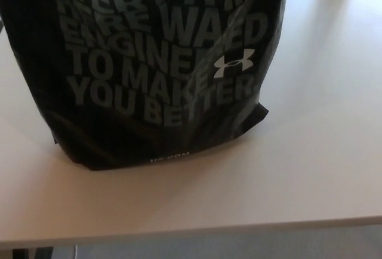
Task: A plastic bag is kept infront of the robot in the middle of the desk and the robot uses both its hands to grab it from the top and lifts it up and then releases it.
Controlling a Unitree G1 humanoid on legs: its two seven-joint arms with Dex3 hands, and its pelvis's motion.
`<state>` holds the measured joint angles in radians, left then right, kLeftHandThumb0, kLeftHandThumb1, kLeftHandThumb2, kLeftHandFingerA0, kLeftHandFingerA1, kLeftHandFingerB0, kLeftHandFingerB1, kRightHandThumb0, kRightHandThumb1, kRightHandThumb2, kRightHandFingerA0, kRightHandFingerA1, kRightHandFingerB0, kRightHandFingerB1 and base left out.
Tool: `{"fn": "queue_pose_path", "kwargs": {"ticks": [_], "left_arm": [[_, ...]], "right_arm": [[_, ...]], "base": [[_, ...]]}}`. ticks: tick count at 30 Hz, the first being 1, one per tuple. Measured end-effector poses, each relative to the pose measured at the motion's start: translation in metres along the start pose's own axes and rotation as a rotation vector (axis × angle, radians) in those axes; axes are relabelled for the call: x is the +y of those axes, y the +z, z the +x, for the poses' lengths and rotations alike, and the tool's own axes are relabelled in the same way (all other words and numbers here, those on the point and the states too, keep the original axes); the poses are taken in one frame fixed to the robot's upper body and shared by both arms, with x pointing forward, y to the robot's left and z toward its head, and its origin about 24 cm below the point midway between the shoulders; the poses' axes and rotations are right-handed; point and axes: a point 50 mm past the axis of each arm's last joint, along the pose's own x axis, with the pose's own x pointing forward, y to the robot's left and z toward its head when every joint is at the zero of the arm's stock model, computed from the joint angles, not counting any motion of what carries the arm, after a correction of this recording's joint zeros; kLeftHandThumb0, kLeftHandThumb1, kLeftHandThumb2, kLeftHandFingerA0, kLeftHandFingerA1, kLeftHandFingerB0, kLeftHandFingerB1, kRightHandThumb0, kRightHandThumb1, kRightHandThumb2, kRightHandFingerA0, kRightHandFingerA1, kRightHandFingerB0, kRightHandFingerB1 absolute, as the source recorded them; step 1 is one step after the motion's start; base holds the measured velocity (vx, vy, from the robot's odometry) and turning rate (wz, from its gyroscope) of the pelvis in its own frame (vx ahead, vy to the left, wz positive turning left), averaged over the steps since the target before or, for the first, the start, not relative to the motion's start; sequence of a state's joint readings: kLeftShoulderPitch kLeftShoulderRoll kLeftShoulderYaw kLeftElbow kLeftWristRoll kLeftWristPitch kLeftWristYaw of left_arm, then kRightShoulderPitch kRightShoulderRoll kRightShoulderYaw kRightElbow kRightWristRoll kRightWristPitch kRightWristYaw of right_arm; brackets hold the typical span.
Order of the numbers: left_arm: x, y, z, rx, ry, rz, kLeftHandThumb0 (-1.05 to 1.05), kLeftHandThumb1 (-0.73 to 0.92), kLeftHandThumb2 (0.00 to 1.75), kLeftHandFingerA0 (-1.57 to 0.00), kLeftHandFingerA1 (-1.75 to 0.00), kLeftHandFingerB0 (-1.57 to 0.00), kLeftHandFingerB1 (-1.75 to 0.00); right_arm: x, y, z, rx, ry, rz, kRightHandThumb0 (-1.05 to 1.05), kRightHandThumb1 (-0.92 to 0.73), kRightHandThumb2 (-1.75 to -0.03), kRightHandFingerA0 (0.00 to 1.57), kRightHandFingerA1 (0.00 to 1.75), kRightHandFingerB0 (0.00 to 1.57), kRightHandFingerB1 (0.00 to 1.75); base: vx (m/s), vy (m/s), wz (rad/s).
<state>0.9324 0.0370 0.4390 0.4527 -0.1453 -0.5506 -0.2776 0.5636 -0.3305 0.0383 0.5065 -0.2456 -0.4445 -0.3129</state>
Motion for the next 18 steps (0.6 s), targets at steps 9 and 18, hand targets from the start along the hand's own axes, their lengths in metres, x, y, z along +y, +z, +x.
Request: {"fn": "queue_pose_path", "kwargs": {"ticks": [9,18], "left_arm": [[-0.022,-0.009,-0.023,-0.027,-0.028,-0.073,-0.89,0.68,1.12,-0.01,-0.57,0.00,-0.28],[-0.029,-0.009,-0.035,-0.082,-0.027,-0.081,-1.05,0.86,1.22,0.00,-0.41,0.00,-0.16]], "right_arm": [[0.036,-0.004,-0.036,-0.044,0.091,-0.088,-0.63,-0.74,-0.61,0.19,0.47,0.12,0.40],[0.058,0.000,-0.059,-0.118,0.132,-0.136,-0.63,-0.74,-0.61,0.19,0.47,0.12,0.40]], "base": [[0.00,0.000,0.00],[0.00,0.000,0.00]]}}
